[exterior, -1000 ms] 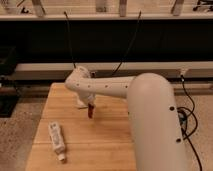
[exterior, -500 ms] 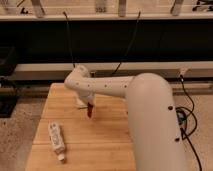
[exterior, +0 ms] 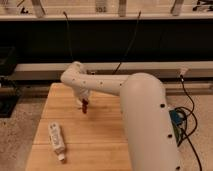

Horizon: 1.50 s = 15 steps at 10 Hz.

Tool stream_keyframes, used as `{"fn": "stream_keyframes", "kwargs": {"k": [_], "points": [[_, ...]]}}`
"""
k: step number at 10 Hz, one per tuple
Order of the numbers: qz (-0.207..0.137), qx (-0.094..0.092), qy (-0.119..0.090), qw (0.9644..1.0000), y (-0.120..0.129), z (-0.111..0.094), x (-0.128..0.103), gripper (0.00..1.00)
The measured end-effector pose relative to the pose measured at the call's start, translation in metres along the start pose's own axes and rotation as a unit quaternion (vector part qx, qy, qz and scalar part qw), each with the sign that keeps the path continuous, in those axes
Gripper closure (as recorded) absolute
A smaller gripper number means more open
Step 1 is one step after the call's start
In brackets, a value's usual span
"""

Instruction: Place the pepper on the white sponge

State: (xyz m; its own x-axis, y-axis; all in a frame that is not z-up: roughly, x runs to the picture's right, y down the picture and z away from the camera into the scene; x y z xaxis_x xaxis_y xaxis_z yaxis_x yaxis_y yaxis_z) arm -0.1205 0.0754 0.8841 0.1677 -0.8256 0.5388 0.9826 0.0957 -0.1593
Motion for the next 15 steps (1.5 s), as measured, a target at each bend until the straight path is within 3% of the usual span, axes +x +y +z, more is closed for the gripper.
{"fn": "stream_keyframes", "kwargs": {"k": [5, 12, 15], "points": [[-0.021, 0.02, -0.005, 0.9996, -0.022, 0.005, 0.018, 1.0], [-0.036, 0.031, -0.018, 0.9987, -0.039, 0.024, 0.037, 0.99], [-0.037, 0.034, -0.018, 0.9986, -0.043, 0.026, 0.041, 0.73]]}}
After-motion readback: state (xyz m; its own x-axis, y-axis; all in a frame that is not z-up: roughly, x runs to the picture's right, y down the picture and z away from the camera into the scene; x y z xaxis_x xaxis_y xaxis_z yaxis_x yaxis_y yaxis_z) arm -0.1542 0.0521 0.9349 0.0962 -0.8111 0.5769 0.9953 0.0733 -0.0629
